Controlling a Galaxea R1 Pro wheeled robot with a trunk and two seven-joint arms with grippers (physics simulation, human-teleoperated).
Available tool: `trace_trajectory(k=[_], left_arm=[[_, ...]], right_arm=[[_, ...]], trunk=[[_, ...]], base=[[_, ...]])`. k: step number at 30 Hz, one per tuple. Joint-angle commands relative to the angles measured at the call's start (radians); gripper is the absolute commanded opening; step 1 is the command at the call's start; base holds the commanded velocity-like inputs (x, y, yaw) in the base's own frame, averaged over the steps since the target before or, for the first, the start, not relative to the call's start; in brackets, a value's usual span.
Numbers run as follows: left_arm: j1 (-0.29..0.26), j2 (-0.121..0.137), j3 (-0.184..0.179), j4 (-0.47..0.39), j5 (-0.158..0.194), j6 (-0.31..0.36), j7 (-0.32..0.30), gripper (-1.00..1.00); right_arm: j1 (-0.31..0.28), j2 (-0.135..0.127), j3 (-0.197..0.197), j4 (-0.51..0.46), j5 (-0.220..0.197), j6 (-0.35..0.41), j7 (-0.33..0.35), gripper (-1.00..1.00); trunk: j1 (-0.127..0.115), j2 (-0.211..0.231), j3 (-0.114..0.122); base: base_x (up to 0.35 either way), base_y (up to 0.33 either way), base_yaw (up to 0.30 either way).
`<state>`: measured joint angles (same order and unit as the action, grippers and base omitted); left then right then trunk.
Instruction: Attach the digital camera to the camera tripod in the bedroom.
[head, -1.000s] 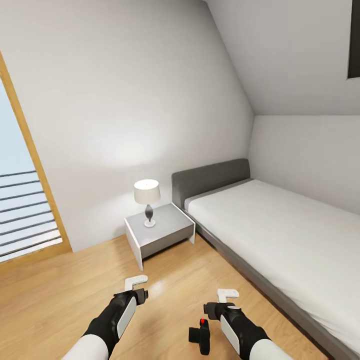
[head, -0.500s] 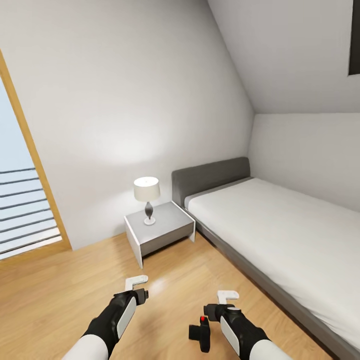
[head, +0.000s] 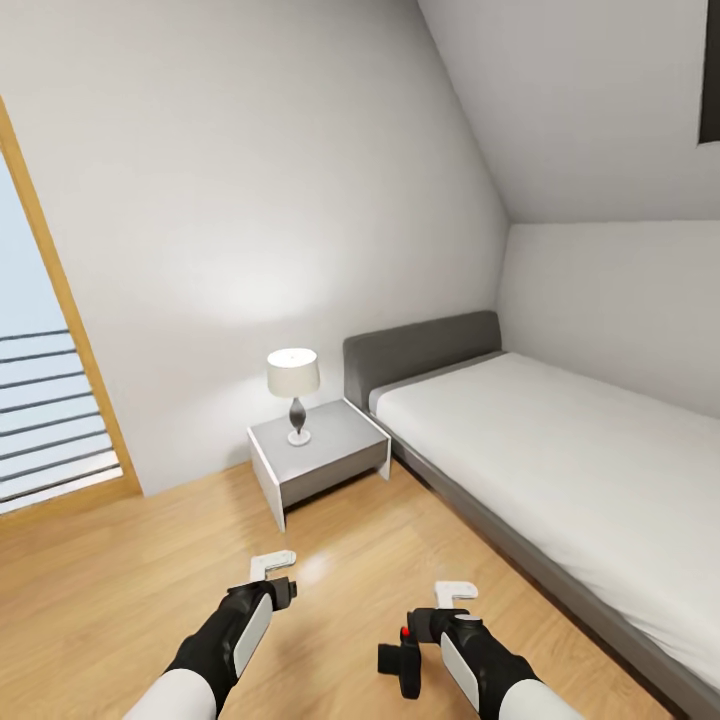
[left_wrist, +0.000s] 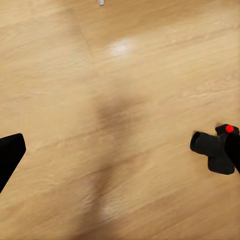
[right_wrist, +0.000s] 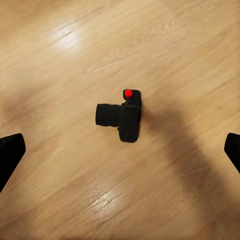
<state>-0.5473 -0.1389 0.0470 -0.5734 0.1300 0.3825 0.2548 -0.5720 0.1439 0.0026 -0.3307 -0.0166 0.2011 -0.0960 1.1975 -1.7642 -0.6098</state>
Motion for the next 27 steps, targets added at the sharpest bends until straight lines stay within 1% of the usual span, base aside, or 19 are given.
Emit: trace_trajectory(k=[1, 27], left_arm=[[0.000, 0.000, 0.002, -0.002, 0.010, 0.004, 0.005, 1.00], [0.000, 0.002, 0.001, -0.001, 0.011, 0.000, 0.003, 1.00]], right_arm=[[0.000, 0.000, 0.000, -0.002, -0.002, 0.006, -0.004, 1.00], [0.000, 0.000, -0.001, -0.002, -0.002, 0.004, -0.004, 1.00]], trunk=[[0.004, -0.008, -0.004], [0.104, -0.190, -0.086]], base=[[0.000, 0.000, 0.000], [0.000, 0.000, 0.000]])
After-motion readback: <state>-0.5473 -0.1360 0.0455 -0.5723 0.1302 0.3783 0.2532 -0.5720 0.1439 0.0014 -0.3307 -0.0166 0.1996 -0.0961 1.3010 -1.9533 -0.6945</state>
